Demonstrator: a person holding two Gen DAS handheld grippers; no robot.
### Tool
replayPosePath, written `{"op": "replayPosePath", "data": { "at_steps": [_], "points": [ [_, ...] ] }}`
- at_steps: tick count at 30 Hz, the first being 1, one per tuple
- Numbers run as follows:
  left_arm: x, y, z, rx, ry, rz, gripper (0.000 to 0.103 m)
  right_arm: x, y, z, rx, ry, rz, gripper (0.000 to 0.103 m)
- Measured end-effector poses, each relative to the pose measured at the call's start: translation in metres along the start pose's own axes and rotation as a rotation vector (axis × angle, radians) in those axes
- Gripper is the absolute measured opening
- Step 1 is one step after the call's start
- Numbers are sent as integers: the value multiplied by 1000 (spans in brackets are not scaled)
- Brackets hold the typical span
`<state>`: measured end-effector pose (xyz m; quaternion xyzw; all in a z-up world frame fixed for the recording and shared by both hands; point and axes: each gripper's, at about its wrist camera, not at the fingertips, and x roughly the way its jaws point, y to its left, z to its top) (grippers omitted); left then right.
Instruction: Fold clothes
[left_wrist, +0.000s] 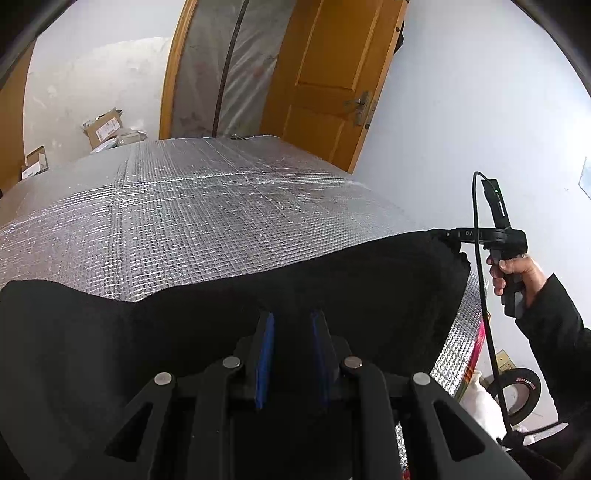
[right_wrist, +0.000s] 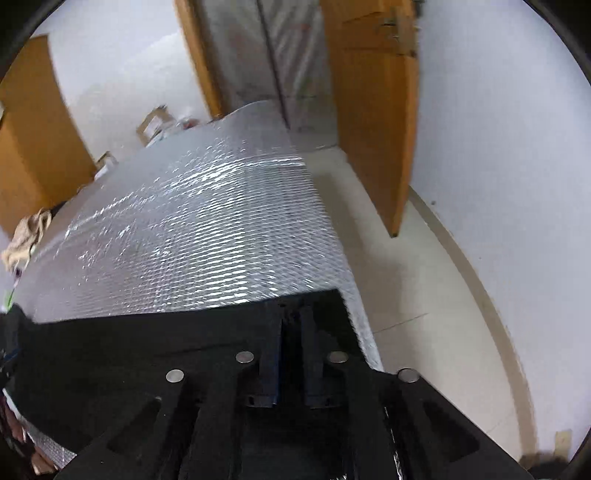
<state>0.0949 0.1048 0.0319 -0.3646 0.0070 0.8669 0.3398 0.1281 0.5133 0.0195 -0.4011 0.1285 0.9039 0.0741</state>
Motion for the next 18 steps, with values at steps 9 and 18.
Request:
{"op": "replayPosePath", "data": {
  "at_steps": [9,18],
  "points": [
    [1,-12,-1,37,6,-36,21,-58,-22,-34,177,-54,105,24],
    [7,-39,-9,126,42,-87,33,-36,-31,-48,320,16,142,32]
  ]
}}
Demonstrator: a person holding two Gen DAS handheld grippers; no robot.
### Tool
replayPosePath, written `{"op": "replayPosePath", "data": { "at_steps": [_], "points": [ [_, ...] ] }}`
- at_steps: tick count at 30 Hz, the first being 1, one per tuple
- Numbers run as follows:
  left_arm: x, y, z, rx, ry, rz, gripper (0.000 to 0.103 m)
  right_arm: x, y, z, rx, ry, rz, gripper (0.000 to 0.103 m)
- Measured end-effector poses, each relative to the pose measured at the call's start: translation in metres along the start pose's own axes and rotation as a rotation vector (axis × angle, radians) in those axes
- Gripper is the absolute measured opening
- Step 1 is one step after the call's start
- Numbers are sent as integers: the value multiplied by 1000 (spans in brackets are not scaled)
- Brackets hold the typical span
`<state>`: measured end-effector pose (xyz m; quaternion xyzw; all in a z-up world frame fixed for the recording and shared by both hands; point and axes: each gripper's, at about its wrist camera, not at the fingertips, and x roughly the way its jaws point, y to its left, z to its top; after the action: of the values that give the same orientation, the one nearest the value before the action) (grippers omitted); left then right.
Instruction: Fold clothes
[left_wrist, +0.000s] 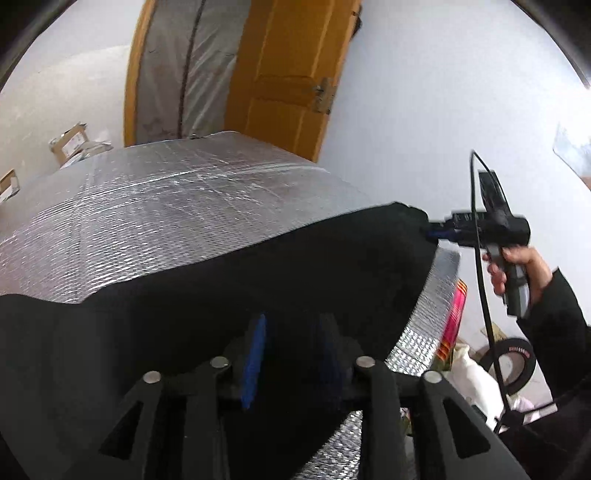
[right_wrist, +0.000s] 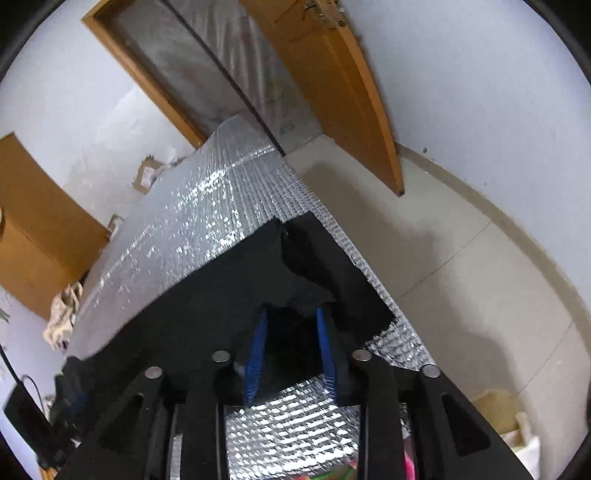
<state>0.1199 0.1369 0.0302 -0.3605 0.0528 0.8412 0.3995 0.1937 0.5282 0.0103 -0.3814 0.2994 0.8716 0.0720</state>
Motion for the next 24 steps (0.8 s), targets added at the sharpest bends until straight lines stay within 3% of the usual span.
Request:
{"op": "replayPosePath", "data": {
  "at_steps": [5,7,17,24],
  "points": [
    [9,-16,-4,49,27,-4,33,3,1,5,19,-10,-10,30],
    [9,-21,-5,69,31,2,33,4,4,8,19,-25,-23,4],
    [5,-24,-6,88,24,33,33,-41,3,1,26,-149,7,3],
    [0,-20,-5,69,24,38,33,-26,-15,-8,75,-102,-52,3]
  ]
}}
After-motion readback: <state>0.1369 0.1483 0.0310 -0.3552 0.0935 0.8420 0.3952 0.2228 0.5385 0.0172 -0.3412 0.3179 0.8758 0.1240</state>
